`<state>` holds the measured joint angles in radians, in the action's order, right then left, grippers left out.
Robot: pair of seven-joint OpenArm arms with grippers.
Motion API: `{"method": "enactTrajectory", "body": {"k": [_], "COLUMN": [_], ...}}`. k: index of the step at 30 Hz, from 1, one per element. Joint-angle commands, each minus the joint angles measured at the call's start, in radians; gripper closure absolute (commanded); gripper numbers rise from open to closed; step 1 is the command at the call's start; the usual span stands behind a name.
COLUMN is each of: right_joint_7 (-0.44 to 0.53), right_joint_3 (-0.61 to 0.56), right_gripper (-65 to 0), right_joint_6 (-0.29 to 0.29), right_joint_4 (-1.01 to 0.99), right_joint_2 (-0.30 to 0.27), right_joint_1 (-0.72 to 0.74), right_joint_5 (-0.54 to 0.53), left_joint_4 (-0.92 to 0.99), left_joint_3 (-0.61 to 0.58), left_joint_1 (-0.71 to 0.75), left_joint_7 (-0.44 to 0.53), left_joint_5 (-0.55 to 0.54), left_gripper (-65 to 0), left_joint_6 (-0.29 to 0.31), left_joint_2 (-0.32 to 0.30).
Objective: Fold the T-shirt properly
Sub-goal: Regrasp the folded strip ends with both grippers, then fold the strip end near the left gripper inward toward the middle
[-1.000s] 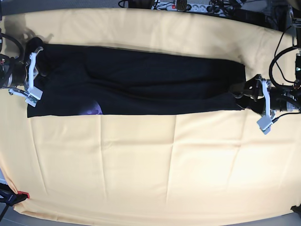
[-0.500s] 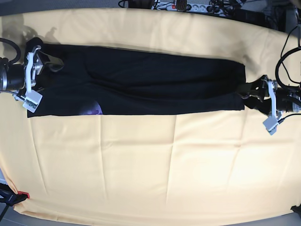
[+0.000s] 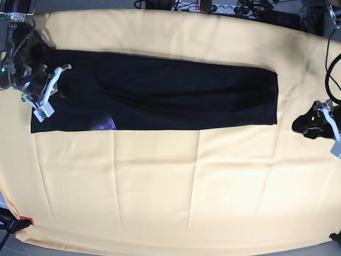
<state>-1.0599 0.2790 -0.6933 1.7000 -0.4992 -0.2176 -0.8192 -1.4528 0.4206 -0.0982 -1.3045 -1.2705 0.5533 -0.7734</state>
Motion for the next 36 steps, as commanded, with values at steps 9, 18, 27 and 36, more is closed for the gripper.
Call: {"method": "enactTrajectory", "body": {"k": [9, 18, 27, 36], "right_joint_7": [0.039, 0.044, 0.047, 0.047], "right_joint_3": [0.011, 0.011, 0.011, 0.011], "right_gripper": [0.0, 0.0, 0.0, 0.0], "right_joint_6": [-0.005, -0.005, -0.005, -0.005], "right_joint_4": [-0.067, -0.067, -0.067, -0.066], "right_joint_2": [-0.011, -0.011, -0.011, -0.011], "right_joint_1": [-0.001, -0.001, 0.0, 0.002], "right_joint_5": [-0.018, -0.021, -0.022, -0.11], "left_joint_4": [-0.011, -0.011, -0.011, -0.011], "left_joint_3": [0.065, 0.065, 0.064, 0.064], "left_joint_1": [0.147, 0.194, 0.201, 0.197], "left_joint_7": [0.098, 0.14, 0.115, 0.15], "left_joint_5": [0.143, 0.2, 0.129, 0.132], "left_gripper": [-37.3, -37.3, -29.3, 0.0], "left_joint_6": [-0.051, -0.055, -0.053, -0.054], "left_joint_2": [0.1, 0.252, 0.317, 0.305]}}
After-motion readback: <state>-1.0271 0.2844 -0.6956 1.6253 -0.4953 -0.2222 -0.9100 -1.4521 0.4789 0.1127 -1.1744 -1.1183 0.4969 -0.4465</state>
